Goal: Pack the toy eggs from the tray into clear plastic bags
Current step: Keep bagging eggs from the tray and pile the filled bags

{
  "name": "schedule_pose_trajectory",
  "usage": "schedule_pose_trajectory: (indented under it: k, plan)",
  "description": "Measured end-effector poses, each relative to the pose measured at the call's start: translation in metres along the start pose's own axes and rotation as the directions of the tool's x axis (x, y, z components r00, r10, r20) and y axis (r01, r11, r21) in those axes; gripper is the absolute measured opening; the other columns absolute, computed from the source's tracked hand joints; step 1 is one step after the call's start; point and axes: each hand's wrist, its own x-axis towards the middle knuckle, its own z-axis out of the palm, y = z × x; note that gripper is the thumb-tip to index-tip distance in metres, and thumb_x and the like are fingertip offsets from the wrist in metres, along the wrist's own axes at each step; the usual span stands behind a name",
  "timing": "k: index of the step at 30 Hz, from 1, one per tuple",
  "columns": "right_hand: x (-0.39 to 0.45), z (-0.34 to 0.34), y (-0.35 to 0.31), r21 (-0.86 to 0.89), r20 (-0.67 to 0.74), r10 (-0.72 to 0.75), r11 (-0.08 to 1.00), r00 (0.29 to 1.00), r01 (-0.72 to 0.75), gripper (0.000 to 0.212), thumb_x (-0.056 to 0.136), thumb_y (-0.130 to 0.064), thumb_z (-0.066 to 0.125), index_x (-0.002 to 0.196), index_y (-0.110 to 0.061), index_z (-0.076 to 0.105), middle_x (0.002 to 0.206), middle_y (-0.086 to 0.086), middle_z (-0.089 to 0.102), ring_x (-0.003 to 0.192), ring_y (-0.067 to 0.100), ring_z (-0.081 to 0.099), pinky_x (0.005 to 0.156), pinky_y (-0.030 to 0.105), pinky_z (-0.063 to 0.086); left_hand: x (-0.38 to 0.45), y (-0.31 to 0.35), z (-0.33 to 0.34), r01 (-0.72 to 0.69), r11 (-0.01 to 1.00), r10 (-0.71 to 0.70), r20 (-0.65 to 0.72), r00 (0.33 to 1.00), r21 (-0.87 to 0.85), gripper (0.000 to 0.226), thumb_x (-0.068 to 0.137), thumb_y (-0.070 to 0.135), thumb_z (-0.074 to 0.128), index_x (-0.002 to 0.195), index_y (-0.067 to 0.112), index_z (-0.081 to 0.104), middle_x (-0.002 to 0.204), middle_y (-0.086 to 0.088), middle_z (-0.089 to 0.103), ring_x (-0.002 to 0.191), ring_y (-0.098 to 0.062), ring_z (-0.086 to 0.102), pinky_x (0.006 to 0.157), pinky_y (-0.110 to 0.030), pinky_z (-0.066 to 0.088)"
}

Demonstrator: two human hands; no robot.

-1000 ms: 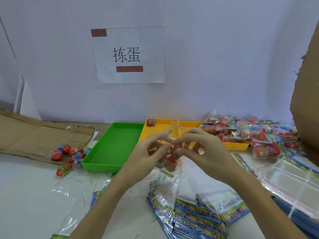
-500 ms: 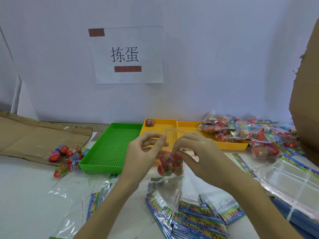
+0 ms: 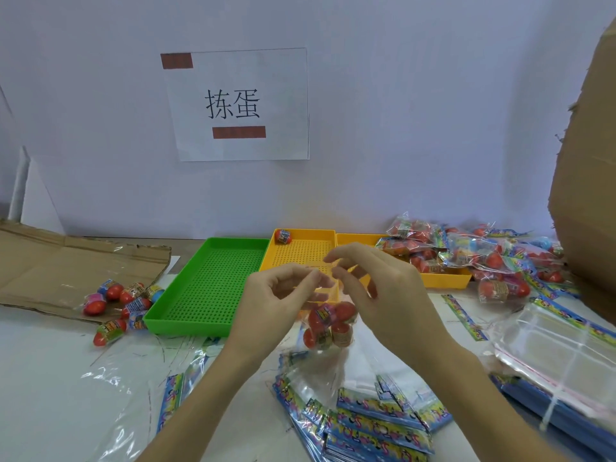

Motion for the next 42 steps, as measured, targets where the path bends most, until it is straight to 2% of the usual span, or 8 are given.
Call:
schedule_pose_trajectory:
  k: [11,20,30,33,35,37,39,42]
  plan:
    - [-0.004,0.008,0.000,-0.002,-0.050,-0.078,0.997,0.996,0.078,0.016,0.096,-0.018,0.071,0.107,-0.010,0.080,0.104,0.005,0.068,0.087,0.017,0.066,0.071,0.033,0.060,-0.004,0.005,-0.002,-0.117,0.983,0.090,0.189,0.978,0.140,0.021,0.105,0.010,0.058,0.114,0.010,0.077,0.105,-0.004,0.080,0.103,-0.022,0.077,0.095,-0.042,0.061]
    - [-0.004,0.011,0.008,-0.079,-0.055,-0.229,0.971,0.972,0.224,0.016,0.098,-0.012,0.068,0.105,-0.002,0.078,0.101,0.009,0.069,0.091,0.026,0.065,0.071,0.039,0.058,-0.005,0.006,-0.003,-0.188,0.943,0.146,0.167,0.975,0.275,0.023,0.104,0.003,0.060,0.106,0.010,0.082,0.096,0.004,0.082,0.097,-0.010,0.078,0.089,-0.028,0.061]
    - [-0.006,0.020,0.005,-0.117,-0.137,-0.245,0.966,0.960,0.230,0.006,0.086,0.002,0.079,0.088,-0.001,0.074,0.089,0.009,0.066,0.083,0.026,0.061,0.075,0.032,0.053,-0.007,0.010,0.002,-0.244,0.882,0.197,0.155,0.968,0.402,0.025,0.096,0.018,0.058,0.094,0.012,0.082,0.082,0.000,0.079,0.083,-0.018,0.076,0.079,-0.044,0.060]
    - [-0.003,0.018,0.008,-0.107,-0.201,-0.151,0.986,0.968,0.132,0.011,0.084,0.005,0.077,0.082,-0.001,0.067,0.087,0.008,0.061,0.080,0.024,0.057,0.071,0.032,0.052,-0.006,0.007,-0.001,-0.209,0.898,0.182,0.106,0.978,0.386,0.023,0.096,0.005,0.065,0.095,0.017,0.084,0.085,0.011,0.081,0.085,-0.005,0.077,0.079,-0.024,0.061]
    - [0.002,0.007,0.021,-0.079,-0.291,-0.001,0.997,0.957,-0.023,0.012,0.084,0.004,0.076,0.082,-0.003,0.067,0.086,0.004,0.059,0.075,0.017,0.055,0.071,0.020,0.049,-0.002,0.006,-0.006,-0.147,0.928,0.126,0.082,0.989,0.344,0.031,0.095,-0.004,0.062,0.093,0.018,0.084,0.085,0.010,0.081,0.087,-0.006,0.078,0.077,-0.016,0.058]
    - [0.004,-0.008,0.041,-0.069,-0.376,0.152,0.979,0.914,-0.191,0.011,0.084,0.002,0.075,0.082,-0.006,0.068,0.085,0.002,0.058,0.069,0.011,0.051,0.071,0.012,0.044,0.002,0.005,-0.010,-0.044,0.975,0.039,0.031,0.999,0.219,0.032,0.097,-0.006,0.058,0.093,0.013,0.082,0.087,0.001,0.082,0.087,-0.015,0.080,0.077,-0.020,0.061]
    - [0.002,-0.022,0.065,-0.077,-0.412,0.281,0.937,0.867,-0.341,0.006,0.086,-0.002,0.074,0.083,-0.005,0.070,0.086,0.005,0.060,0.069,0.014,0.053,0.069,0.017,0.043,0.005,0.005,-0.015,0.055,0.993,-0.053,-0.026,0.998,0.105,0.030,0.100,-0.005,0.054,0.095,0.008,0.081,0.088,-0.006,0.082,0.085,-0.023,0.081,0.073,-0.023,0.062]
    - [-0.007,-0.031,0.096,-0.140,-0.299,0.435,0.861,0.850,-0.489,0.012,0.094,-0.011,0.071,0.088,-0.004,0.078,0.082,0.005,0.068,0.069,0.019,0.058,0.069,0.026,0.039,0.007,0.003,-0.020,0.122,0.989,-0.119,-0.036,0.992,0.079,0.031,0.103,-0.004,0.051,0.098,0.005,0.081,0.089,-0.009,0.082,0.083,-0.026,0.081,0.069,-0.022,0.061]
